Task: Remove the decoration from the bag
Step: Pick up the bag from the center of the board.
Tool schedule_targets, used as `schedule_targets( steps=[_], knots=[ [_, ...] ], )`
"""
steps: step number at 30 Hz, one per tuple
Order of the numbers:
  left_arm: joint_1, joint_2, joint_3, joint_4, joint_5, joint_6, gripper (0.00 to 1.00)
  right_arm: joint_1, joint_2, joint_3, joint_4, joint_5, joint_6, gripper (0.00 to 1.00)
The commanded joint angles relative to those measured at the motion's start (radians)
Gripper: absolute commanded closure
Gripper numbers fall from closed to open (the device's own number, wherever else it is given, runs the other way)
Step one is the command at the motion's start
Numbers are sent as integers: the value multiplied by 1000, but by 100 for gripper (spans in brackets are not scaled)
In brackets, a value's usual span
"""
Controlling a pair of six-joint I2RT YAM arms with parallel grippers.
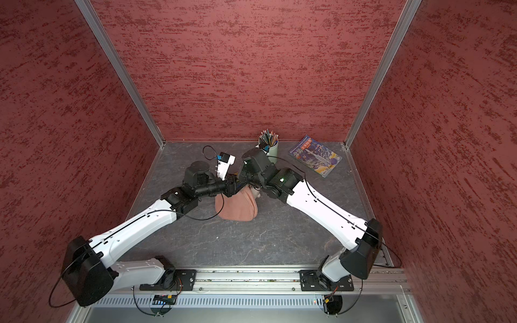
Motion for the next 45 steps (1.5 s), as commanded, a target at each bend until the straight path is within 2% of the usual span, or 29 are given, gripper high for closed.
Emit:
schedule_targets(
  steps=[1, 6, 9, 10, 13, 15, 21, 31, 33, 38, 41, 45],
  knots=[
    [7, 5, 37, 1, 24, 18, 70, 12, -24, 18, 33, 29, 4, 100],
    [19, 6, 44, 11, 44, 20, 82, 14, -25, 16, 42, 22, -6, 100],
    [31, 10, 53, 23, 67, 17, 84, 14, -23, 13, 48, 11, -4, 100],
    [33, 11, 57, 26, 73, 15, 83, 15, -23, 12, 51, 8, -6, 100],
    [35, 17, 71, 14, 74, 14, 63, 14, -24, 11, 52, 10, -8, 100],
    [38, 17, 74, 12, 73, 13, 62, 14, -28, 7, 53, 12, -7, 100],
    [50, 17, 75, 31, 81, 0, 80, 15, -34, 0, 59, 8, -6, 100],
    [62, 26, 76, 69, 129, 7, 94, 14, -34, 2, 79, -28, -47, 100],
    [75, 22, 79, 69, 154, 18, 96, 12, -43, -2, 105, -50, -87, 94],
    [147, 19, 79, 110, 301, 2, 99, -50, -110, -58, 220, -223, -229, 75],
    [188, 23, 83, 150, 407, -19, 99, -130, -157, -123, 305, -393, -283, 69],
    [239, 31, 96, 171, 531, -21, 99, -231, -243, -225, 388, -537, -401, 65]
  ],
)
